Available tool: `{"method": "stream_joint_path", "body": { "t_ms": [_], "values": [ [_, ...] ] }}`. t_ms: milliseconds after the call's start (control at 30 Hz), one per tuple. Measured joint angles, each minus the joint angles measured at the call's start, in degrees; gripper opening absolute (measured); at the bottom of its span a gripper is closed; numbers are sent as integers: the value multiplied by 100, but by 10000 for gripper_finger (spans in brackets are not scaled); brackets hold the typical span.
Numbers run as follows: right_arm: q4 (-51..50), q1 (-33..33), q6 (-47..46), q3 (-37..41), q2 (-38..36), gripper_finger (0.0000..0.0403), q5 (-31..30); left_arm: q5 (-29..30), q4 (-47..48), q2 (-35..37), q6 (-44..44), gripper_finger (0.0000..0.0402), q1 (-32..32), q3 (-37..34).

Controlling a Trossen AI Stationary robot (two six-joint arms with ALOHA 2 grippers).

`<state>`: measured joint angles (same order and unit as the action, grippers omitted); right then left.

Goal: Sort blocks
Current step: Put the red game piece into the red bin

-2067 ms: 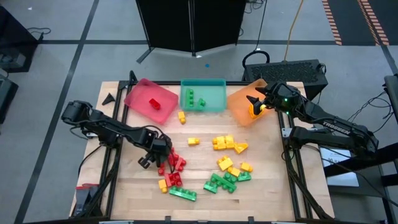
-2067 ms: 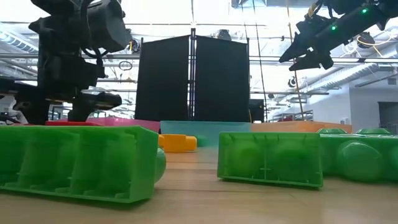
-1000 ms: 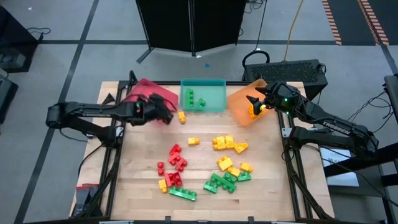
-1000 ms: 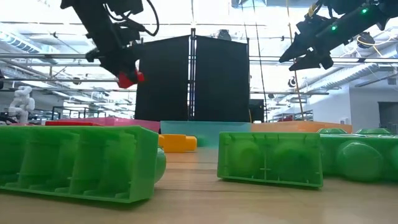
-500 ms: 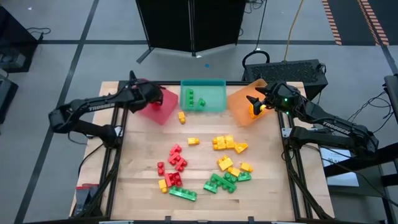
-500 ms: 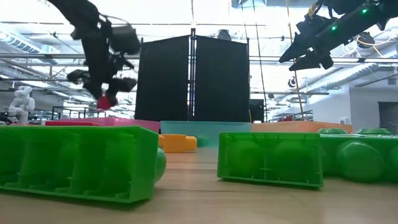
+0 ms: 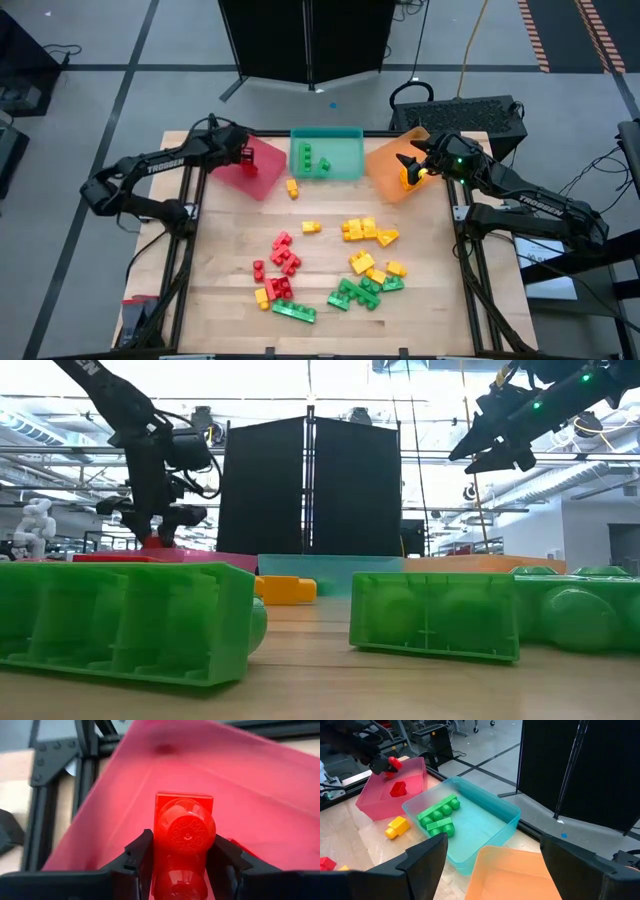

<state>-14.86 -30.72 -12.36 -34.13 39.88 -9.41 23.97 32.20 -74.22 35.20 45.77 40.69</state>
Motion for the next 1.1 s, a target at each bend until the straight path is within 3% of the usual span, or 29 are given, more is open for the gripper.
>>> {"method": "stream_joint_path", "body": {
  "t_ms": [300, 400, 533, 833, 1100],
  "values": [
    [1, 0, 0, 0, 0, 315, 0, -200, -22, -39, -13, 255, 36, 0],
    [1, 2, 0, 0, 0, 315, 0, -407, -135, -32, -139, 267, 34, 0],
    [1, 0, 100, 0, 0, 315, 2, -1178, -491, 173, -747, 270, -170, 144],
    [-1, 2, 175, 0, 0, 315, 39, -2422, -791, 927, -1884, 271, -1878, 699],
    [-2, 2, 256, 0, 0, 315, 52, -2033, -785, 747, -766, 271, -3726, 570]
  ]
}}
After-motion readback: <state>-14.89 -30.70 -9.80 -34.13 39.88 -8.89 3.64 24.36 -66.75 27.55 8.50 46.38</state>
